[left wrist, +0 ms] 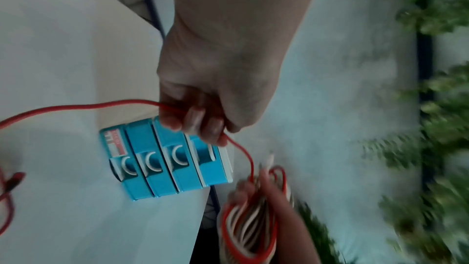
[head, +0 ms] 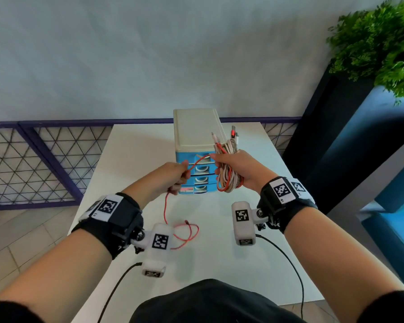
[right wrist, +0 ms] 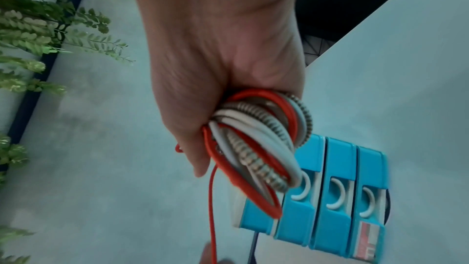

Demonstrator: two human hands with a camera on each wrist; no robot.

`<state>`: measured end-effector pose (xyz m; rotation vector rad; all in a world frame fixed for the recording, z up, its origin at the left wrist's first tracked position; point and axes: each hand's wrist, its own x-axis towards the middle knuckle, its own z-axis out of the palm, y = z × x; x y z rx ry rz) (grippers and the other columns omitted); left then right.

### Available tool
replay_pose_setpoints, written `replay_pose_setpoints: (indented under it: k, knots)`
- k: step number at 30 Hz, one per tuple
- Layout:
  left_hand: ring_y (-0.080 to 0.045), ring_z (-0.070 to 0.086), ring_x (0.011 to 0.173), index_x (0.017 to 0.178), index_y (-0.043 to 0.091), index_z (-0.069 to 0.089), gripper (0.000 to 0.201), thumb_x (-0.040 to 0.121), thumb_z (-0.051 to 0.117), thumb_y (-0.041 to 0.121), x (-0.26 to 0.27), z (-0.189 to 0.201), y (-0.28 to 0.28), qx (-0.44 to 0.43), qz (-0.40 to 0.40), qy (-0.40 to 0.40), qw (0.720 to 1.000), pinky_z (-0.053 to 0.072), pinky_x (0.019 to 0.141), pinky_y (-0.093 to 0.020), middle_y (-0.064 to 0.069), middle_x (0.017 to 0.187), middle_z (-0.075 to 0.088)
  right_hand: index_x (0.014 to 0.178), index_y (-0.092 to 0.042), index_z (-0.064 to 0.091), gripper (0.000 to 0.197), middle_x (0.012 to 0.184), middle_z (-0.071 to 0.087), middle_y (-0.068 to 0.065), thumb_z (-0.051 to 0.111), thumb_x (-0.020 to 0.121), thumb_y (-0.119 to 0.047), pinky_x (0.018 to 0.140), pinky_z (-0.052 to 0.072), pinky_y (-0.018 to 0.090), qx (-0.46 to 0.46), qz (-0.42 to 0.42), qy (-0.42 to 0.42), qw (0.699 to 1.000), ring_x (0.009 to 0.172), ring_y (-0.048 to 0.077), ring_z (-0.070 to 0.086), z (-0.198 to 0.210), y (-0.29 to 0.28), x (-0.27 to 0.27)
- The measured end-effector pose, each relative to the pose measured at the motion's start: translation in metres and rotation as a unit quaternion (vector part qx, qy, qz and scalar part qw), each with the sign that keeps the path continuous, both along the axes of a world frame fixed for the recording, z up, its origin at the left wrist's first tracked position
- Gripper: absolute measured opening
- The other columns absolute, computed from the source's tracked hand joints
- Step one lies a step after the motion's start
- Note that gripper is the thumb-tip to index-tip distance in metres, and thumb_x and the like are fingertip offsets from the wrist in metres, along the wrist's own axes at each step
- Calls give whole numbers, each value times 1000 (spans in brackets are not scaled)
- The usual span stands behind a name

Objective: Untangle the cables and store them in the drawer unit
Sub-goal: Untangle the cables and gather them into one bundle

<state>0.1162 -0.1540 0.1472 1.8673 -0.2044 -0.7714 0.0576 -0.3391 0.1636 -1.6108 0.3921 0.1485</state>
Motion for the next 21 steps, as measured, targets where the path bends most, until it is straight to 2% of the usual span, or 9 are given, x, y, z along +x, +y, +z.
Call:
replay_pose_setpoints:
  k: [3,5,7,10,13,14,16,18,21]
  knots:
    - [-7,36,45,84,19,54,25,102,37,24,-1,-7,16,-134,12,176,975,37,52,-20,9,56,44,81,-12,60,29,69,64,5,72,82,-39,83,55,49,-40,-32,-10,999,63,19,63,-10,-5,-1]
    - [-6,47,49,91,17,60,18,99,44,20,-5,-6,18,-202,31,215,955,47,53,-20,9,62,53,83,-14,58,34,71,63,4,70,83,-46,66,60,40,-45,-29,-12,999,58,14,64,-13,0,-3]
    - [-5,56,51,92,16,64,15,95,50,19,-12,-1,12,-232,46,226,945,53,53,-20,8,66,61,87,-12,57,37,75,61,6,64,87,-47,48,53,24,-31,-27,-19,999,51,8,64,-15,10,-6]
    - [-4,61,53,89,15,67,10,90,59,20,-23,5,1,-205,19,204,957,54,53,-16,7,67,68,101,-6,63,57,82,65,10,57,84,-61,62,59,32,35,12,-20,999,64,17,69,-17,22,-6]
    - [-2,60,51,81,12,68,12,86,66,24,-30,8,-6,-151,-29,172,973,51,50,-13,5,67,68,80,-16,65,52,68,61,11,52,82,-66,55,53,28,95,73,-16,993,57,22,62,-13,33,-9]
    - [-2,59,50,79,12,68,14,86,66,24,-31,8,-7,-136,-37,162,977,50,49,-12,5,67,68,75,-16,62,46,68,56,12,58,80,-62,54,51,28,97,81,-12,992,57,23,58,-10,36,-10]
    - [-2,57,48,79,12,68,13,86,67,24,-32,9,-8,-120,-42,147,981,49,48,-12,5,66,68,74,-13,60,28,69,54,14,70,84,-38,56,50,29,87,72,-16,993,59,24,57,-9,41,-11]
    - [-2,52,44,79,14,66,14,86,66,26,-34,9,-5,-108,-45,127,985,46,45,-13,5,64,65,75,-9,61,13,65,58,13,68,84,-15,54,50,29,52,25,-5,998,53,22,58,-11,43,-10]
    - [-3,33,38,73,19,56,28,92,55,39,-36,5,1,-103,-67,141,982,31,39,-14,8,54,45,80,-8,59,7,63,62,11,64,84,-11,53,51,30,39,-68,-10,997,46,18,61,-13,42,-6]
